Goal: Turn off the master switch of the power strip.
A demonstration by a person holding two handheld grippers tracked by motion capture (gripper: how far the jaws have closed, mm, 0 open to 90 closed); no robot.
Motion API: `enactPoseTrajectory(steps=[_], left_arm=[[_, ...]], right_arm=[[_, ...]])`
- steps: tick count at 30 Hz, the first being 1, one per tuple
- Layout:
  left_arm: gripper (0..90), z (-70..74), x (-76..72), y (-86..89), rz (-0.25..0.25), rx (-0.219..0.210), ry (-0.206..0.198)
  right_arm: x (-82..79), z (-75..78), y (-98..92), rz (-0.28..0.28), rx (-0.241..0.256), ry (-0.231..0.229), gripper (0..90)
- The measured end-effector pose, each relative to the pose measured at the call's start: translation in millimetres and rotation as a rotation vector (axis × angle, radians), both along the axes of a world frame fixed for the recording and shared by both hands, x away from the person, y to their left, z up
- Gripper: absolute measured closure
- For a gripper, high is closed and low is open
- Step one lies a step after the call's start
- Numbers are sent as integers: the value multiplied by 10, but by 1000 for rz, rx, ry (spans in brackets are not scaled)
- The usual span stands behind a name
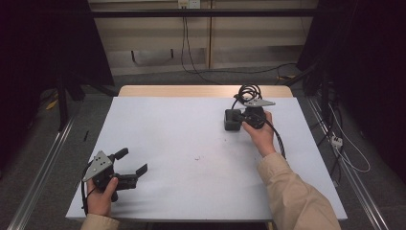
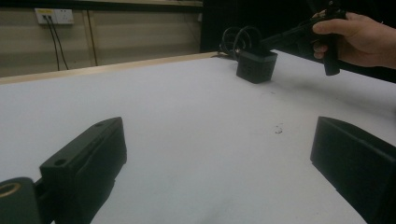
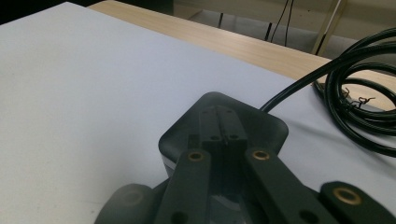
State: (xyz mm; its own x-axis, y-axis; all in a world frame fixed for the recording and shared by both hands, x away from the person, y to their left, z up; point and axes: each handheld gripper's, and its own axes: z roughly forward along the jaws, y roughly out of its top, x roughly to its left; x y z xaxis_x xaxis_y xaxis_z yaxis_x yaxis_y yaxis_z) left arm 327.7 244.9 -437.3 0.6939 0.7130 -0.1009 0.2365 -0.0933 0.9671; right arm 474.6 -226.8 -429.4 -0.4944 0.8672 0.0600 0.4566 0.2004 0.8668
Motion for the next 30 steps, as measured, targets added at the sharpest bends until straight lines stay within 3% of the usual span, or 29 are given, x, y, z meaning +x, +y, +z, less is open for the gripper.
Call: enactPoseTrajectory(steps=[8,12,17,30], left_arm=[[33,2,0,-10,-4,6,-5],[33,3,-4,-14,-3,3,-4],[33,-2,-2,-9,-5,8,-3],[33,-5,-13,3,1,8,-1]], right_arm=[[5,0,6,4,-9,1,900],[7,19,21,18,-44,-1,900],[2,-12,6,6,-10,4,900],[-2,-20,-1,7,-2,-5,900]])
